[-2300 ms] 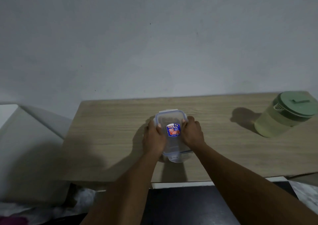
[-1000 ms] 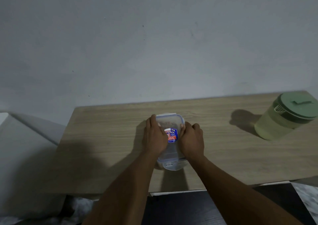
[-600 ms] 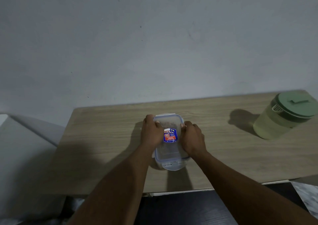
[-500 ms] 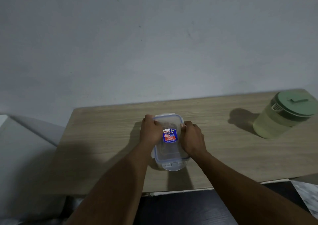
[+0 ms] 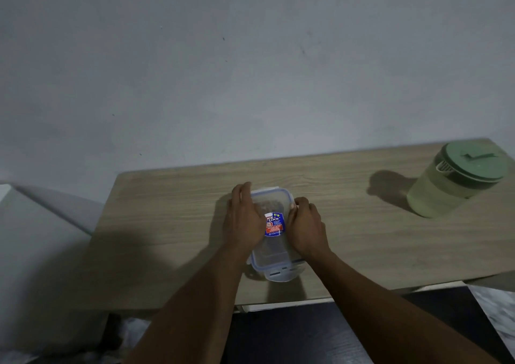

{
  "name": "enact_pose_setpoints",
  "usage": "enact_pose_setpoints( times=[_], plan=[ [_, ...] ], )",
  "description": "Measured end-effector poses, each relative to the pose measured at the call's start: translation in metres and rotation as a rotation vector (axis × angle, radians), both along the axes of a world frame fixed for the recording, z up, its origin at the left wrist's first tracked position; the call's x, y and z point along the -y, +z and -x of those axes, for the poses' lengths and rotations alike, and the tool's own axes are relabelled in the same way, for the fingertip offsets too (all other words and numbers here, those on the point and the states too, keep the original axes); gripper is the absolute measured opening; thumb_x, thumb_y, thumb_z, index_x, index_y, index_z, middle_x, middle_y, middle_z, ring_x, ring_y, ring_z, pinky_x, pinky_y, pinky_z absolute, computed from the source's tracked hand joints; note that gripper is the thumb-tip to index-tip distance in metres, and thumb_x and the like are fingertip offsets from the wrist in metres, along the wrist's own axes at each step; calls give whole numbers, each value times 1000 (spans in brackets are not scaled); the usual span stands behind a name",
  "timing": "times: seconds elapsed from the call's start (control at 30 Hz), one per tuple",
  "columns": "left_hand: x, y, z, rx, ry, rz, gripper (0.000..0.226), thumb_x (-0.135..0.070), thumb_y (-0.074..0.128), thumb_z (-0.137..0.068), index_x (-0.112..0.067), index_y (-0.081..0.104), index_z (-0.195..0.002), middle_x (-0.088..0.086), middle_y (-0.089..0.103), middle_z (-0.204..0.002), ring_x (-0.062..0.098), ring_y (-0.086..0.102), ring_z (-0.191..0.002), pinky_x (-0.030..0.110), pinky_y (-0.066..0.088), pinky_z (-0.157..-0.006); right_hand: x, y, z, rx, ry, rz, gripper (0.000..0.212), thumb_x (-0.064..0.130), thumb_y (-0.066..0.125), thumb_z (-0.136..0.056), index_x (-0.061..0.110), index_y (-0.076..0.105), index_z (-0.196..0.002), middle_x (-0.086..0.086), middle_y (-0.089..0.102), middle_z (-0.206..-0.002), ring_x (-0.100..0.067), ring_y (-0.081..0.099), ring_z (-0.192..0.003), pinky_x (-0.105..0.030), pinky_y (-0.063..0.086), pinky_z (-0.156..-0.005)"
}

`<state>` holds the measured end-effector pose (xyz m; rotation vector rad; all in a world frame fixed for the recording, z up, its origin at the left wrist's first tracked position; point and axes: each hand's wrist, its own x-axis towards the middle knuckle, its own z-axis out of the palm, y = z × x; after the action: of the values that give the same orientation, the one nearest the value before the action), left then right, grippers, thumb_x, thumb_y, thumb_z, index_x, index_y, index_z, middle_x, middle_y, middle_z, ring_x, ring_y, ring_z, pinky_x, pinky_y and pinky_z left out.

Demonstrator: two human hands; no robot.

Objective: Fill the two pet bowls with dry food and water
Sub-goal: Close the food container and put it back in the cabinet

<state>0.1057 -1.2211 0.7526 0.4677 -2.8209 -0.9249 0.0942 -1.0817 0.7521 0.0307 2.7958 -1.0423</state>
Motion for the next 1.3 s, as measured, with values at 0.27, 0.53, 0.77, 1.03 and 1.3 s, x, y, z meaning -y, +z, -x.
enact_pose_setpoints(
  times=[0.27,0.53,0.77,1.03,1.3],
  plan=[
    [6,4,13,71,-190,194,39,-34,36,-102,-16,46,-136,6,51,-133,27,52,-115,38,41,-92,1,-7,-1,-68,-29,-24,33,34,35,-106,10,52,-120,-13,58,-121,-34,64,-100,-45,52,-84],
    [5,10,19,125,-171,183,34,-40,33,-104,-15,52,-117,7,57,-118,29,58,-103,38,42,-80,1,-14,1,-127,-78,-115,37,36,38,-105,10,58,-121,-12,58,-120,-26,58,-107,-40,52,-86],
    [-1,15,7,130,-85,239,37,-40,30,-105,-19,48,-130,5,53,-126,24,57,-107,31,34,-74,-4,-18,13,-175,-24,-97,40,38,41,-106,7,63,-95,-12,65,-96,-23,60,-85,-36,48,-72],
    [-5,12,-7,135,-3,236,40,-42,35,-103,-17,45,-133,8,50,-129,28,55,-111,32,35,-76,-11,-8,28,-169,151,-194,42,41,39,-105,9,62,-92,-10,63,-95,-32,63,-89,-34,39,-69],
    [-32,-17,-65,-195,244,-229,56,-29,43,-89,-14,43,-143,9,49,-134,26,53,-114,24,33,-81,-5,-3,38,-173,265,-206,43,45,38,-105,16,69,-107,-12,63,-103,-37,62,-99,-42,50,-80]
  ],
)
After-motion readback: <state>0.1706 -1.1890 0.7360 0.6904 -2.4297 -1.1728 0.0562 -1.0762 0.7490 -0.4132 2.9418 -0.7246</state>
